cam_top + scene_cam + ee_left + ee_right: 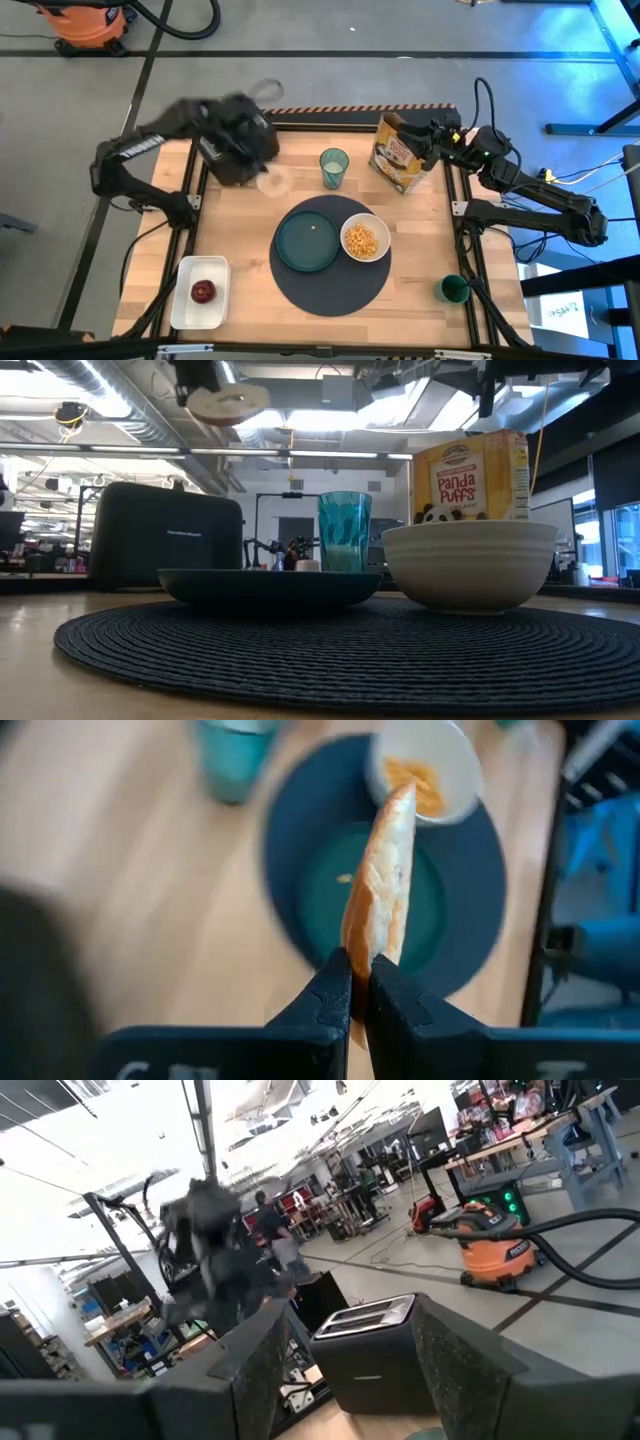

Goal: Arrange a breakfast setting
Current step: Put the bagel on the green plate

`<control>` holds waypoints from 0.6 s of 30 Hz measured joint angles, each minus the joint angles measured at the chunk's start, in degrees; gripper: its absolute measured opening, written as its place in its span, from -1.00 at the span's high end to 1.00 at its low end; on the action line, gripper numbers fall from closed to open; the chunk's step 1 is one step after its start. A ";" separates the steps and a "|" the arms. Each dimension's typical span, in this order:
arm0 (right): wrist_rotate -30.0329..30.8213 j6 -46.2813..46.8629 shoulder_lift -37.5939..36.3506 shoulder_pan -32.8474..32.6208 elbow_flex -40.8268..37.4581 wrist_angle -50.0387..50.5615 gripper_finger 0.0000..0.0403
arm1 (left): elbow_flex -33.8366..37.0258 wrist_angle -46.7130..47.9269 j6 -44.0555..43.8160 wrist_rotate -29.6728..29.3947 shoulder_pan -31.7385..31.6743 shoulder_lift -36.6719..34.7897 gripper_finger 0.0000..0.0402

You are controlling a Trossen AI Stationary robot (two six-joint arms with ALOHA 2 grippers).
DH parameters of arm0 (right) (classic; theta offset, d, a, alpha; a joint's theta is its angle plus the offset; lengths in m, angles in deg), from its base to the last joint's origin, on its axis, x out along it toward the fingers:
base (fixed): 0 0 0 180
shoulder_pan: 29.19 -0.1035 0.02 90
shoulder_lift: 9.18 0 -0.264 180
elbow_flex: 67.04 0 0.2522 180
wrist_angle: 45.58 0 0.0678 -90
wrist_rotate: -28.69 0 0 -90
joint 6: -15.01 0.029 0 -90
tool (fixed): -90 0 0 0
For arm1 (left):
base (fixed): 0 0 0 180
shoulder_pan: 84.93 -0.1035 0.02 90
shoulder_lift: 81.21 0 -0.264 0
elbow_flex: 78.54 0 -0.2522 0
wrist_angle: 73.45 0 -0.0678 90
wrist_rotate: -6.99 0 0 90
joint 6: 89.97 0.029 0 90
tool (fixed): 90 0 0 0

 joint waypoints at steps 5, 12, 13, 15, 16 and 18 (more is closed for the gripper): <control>-0.01 1.19 -0.02 0.00 0.00 -0.01 -0.03 | 14.44 -21.19 -6.55 -0.55 9.80 0.49 0.95; -1.22 2.71 -0.09 0.00 0.00 -0.06 -0.03 | 26.93 -35.75 -16.17 -7.26 14.09 3.01 0.95; -1.53 2.78 -0.12 0.00 0.00 -0.11 -0.03 | 28.24 -37.39 -16.76 -7.30 14.30 3.31 0.95; -1.64 3.00 -0.13 0.00 0.00 -0.12 -0.03 | 30.53 -41.46 -18.34 -7.19 14.94 3.99 0.95; -1.97 3.19 -0.21 0.00 0.00 -0.12 -0.03 | 31.69 -43.85 -18.97 -7.19 15.39 4.32 0.95; -2.12 3.27 -0.34 0.00 0.00 -0.18 -0.03 | 33.60 -47.38 -19.30 -7.19 16.36 5.22 0.95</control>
